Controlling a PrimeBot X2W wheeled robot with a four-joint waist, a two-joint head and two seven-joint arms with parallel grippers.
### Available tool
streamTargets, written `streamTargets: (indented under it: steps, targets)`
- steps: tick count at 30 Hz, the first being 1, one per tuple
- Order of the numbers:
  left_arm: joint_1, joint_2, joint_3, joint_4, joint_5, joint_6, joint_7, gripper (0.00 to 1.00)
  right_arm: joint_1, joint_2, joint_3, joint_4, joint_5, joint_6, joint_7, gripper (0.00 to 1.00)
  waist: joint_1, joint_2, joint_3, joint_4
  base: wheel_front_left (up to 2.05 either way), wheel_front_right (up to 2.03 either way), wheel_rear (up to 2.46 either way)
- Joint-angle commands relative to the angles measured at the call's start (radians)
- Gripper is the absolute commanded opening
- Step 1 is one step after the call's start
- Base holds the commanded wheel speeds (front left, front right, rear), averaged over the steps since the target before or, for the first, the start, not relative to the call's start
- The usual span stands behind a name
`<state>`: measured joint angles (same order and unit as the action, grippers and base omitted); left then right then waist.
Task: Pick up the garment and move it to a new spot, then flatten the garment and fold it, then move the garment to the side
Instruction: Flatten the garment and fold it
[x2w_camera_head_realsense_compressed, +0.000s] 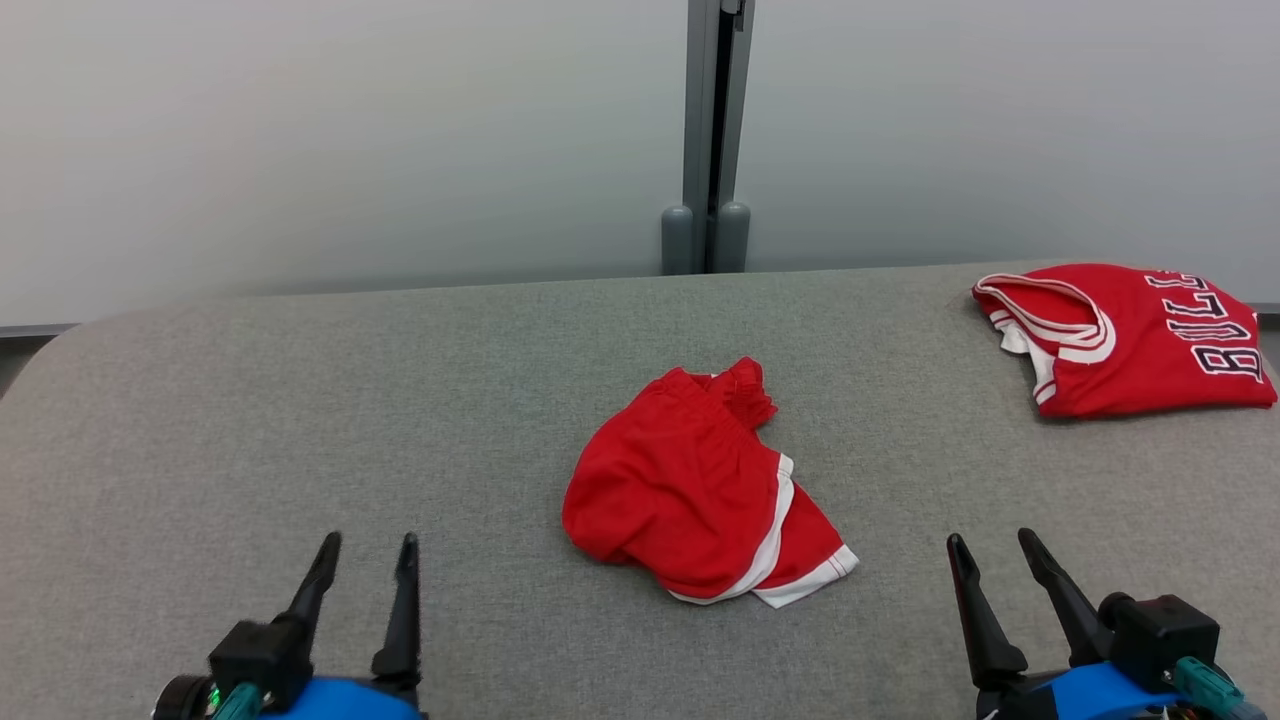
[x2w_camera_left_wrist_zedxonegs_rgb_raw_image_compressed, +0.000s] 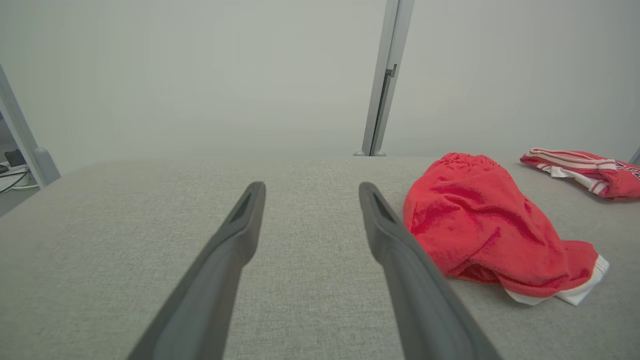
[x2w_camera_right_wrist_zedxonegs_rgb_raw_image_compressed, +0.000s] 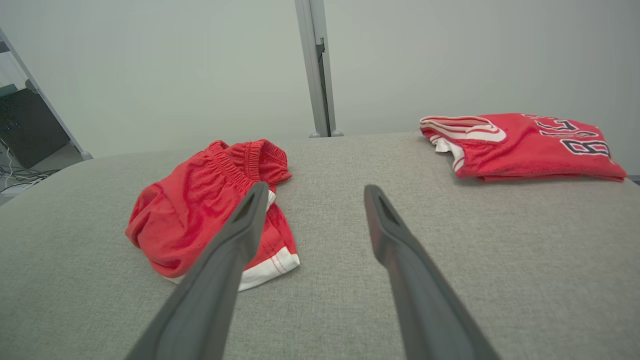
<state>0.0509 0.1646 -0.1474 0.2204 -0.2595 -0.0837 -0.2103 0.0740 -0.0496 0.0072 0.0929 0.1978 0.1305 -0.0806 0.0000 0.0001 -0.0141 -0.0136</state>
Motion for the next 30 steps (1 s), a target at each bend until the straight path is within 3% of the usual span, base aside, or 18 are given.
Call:
streamTargets:
  steps: [1, 9, 18, 25, 30]
  targets:
    - [-0.040, 0.001, -0.017, 0.004, -0.001, -0.007, 0.025, 1.00, -0.016, -0.002, 0.004, 0.000, 0.000, 0.000, -0.001, 1.00, 0.0000, -0.0001, 0.005, -0.004, 0.00, 0.00, 0.00]
    - [-0.313, -0.049, -0.111, 0.076, -0.045, -0.032, 0.241, 1.00, -0.064, -0.002, 0.048, -0.009, -0.011, 0.000, 0.004, 1.00, 0.0000, -0.0001, 0.081, -0.057, 0.00, 0.00, 0.00]
    - [-0.628, -0.105, -0.179, 0.267, -0.049, 0.057, 0.487, 1.00, -0.132, -0.002, 0.125, 0.003, 0.010, 0.000, -0.016, 1.00, 0.0000, -0.0001, 0.192, -0.173, 0.00, 0.00, 0.00]
    - [-0.738, -0.112, -0.334, 0.321, -0.009, 0.035, 0.618, 1.00, -0.161, -0.002, 0.134, 0.024, 0.023, 0.000, -0.040, 1.00, 0.0000, -0.0001, 0.258, -0.232, 0.00, 0.00, 0.00]
    - [-0.756, -0.113, -0.447, 0.338, 0.009, -0.003, 0.733, 1.00, -0.175, -0.002, 0.130, 0.035, 0.027, 0.000, -0.055, 1.00, 0.0000, -0.0001, 0.277, -0.251, 0.00, 0.00, 0.00]
